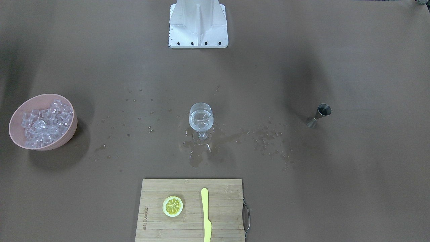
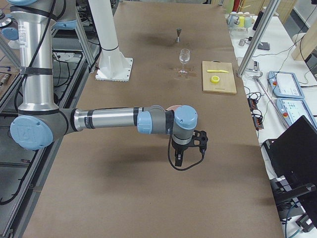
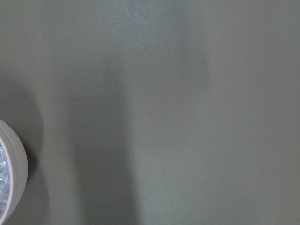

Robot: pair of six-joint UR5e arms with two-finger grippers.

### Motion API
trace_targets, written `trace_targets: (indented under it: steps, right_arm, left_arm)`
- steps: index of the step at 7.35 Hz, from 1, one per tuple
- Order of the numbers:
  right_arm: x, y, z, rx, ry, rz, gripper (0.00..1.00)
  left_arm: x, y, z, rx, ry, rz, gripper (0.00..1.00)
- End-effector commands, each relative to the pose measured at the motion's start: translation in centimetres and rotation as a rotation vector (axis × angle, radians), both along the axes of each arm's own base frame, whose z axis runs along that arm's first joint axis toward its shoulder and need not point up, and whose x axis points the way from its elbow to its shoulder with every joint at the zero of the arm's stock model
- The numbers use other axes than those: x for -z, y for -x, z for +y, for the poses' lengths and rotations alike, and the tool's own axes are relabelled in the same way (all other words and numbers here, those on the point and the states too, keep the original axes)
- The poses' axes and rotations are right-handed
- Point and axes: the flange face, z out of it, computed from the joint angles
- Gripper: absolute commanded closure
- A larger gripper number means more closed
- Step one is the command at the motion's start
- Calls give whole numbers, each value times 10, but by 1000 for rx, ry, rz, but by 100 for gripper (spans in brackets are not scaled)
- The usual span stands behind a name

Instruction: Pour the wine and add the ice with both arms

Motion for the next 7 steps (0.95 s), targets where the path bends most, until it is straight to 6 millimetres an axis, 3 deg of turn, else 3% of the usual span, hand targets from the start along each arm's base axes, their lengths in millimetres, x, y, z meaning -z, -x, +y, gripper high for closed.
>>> trace_targets:
  steps: [1,4,6,7]
  right_arm:
    - [1,0,0,0,-1,0,0]
    - [-3,0,1,2,4,-1,0]
    - [-3,0,1,1,5,-1,0]
    - [-5,0,2,2,9,0,0]
  left_arm:
    - [17,0,-2,1,-27,4,3]
    - [40,-12,-4,-30,-64,53,3]
    - [94,-32,3,-30,-122,75,3]
    - [122,-66,9,-27,-93,111,3]
